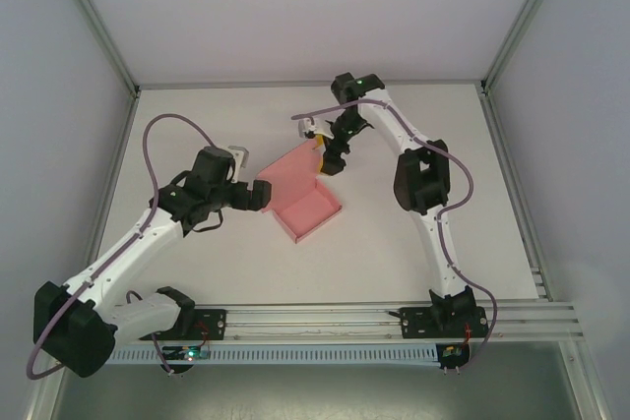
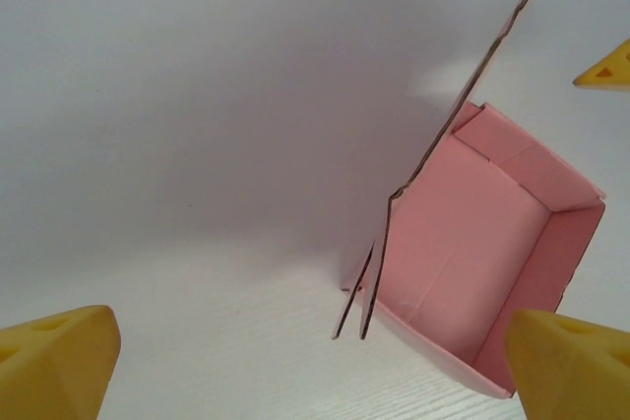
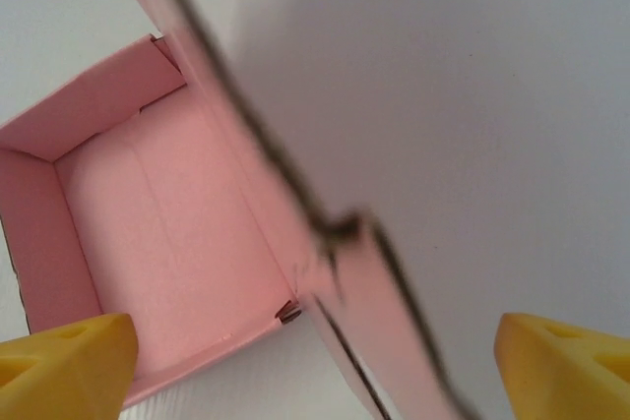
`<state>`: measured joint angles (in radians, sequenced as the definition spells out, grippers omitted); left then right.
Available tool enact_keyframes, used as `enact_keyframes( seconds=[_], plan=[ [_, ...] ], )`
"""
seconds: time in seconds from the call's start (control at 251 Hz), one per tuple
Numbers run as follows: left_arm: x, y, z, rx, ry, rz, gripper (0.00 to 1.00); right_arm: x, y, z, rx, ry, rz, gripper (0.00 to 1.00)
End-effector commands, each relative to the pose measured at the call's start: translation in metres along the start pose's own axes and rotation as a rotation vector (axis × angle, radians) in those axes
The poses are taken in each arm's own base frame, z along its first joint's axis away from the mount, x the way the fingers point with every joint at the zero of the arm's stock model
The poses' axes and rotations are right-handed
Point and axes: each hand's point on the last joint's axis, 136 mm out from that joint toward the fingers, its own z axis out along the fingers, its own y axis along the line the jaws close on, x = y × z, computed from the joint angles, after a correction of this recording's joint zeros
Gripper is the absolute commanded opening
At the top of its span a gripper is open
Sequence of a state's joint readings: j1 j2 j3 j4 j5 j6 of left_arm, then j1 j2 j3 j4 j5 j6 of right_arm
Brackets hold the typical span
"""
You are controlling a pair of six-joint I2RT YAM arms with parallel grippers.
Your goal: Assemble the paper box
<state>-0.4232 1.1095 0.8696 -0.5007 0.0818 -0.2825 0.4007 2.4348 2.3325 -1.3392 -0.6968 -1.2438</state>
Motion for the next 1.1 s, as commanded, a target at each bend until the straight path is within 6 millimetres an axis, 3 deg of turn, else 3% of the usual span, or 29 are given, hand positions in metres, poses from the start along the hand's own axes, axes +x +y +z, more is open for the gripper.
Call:
enact_keyframes(
  seconds=[0.0, 0.188, 0.375, 0.499, 0.674, 0.846, 1.093],
  plan=[
    [-0.008, -0.004, 0.003, 0.032, -0.019, 0.029, 1.0, -0.005, -0.001, 0.004, 0.009, 0.006, 0.007, 0.88],
    [-0.002, -0.009, 0.014, 0.067, 0.013, 0.066, 1.0, 0.006, 0.002, 0.006, 0.0, 0.051, 0.025, 0.7],
    [-0.006, -0.025, 0.026, 0.155, 0.03, 0.136, 1.0, 0.008, 0.004, -0.003, 0.006, 0.049, 0.03, 0.63],
    [-0.009, -0.023, 0.034, 0.148, 0.039, 0.137, 1.0, 0.006, 0.007, -0.005, 0.004, 0.043, 0.029, 0.56],
    [-0.01, -0.021, 0.036, 0.134, 0.046, 0.14, 1.0, 0.007, 0.006, -0.004, 0.024, 0.048, 0.048, 0.3],
    [-0.011, -0.017, 0.033, 0.111, 0.034, 0.15, 1.0, 0.012, 0.007, -0.009, 0.055, 0.063, 0.07, 0.13],
    [-0.02, -0.009, 0.031, 0.077, 0.019, 0.154, 1.0, 0.016, 0.01, -0.022, 0.201, 0.048, 0.088, 0.05]
  ],
)
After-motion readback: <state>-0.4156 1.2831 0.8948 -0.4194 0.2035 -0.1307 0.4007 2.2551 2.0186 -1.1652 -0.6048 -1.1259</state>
